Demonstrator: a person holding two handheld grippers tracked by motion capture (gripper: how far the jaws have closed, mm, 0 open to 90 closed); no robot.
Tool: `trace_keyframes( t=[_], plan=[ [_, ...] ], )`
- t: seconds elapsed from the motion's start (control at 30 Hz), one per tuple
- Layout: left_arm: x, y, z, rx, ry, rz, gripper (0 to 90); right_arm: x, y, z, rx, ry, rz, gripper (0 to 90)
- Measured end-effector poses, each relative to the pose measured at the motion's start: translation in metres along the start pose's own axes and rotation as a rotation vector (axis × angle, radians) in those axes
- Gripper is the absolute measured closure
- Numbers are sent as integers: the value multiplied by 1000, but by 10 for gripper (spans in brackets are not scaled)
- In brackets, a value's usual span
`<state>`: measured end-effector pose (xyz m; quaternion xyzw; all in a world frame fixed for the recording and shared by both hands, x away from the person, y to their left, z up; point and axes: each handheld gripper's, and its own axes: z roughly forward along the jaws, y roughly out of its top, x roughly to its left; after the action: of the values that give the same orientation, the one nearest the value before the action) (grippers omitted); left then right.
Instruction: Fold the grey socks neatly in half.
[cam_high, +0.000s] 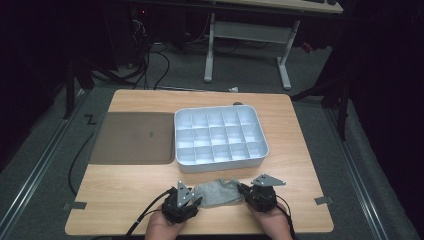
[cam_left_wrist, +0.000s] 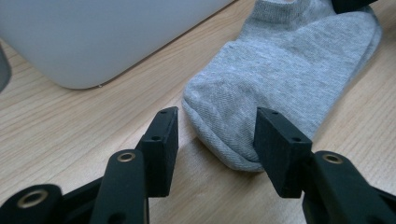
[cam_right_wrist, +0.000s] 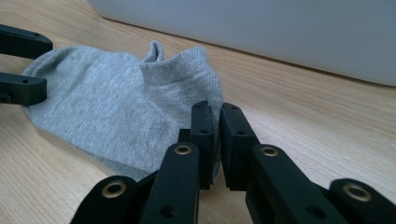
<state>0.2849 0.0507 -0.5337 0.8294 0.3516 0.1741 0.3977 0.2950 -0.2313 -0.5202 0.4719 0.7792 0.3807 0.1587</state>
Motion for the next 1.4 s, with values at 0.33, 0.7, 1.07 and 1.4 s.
trace_keyframes(
  t=[0.33, 0.7, 1.07, 1.4],
  plan=[
    [-10, 11, -16, -104, -56, -29, 562, 3, -14, -14, -41, 18, -9, 852],
    [-35, 39, 20, -63, -119, -31, 775, 0, -16, -14, -39, 34, -6, 852],
    [-46, 35, 35, -18, -99, -24, 836, 0, -17, -15, -42, 28, 0, 854],
    [-52, 33, 39, 2, -82, 0, 836, 4, -11, -25, -83, 52, 6, 853]
  ],
)
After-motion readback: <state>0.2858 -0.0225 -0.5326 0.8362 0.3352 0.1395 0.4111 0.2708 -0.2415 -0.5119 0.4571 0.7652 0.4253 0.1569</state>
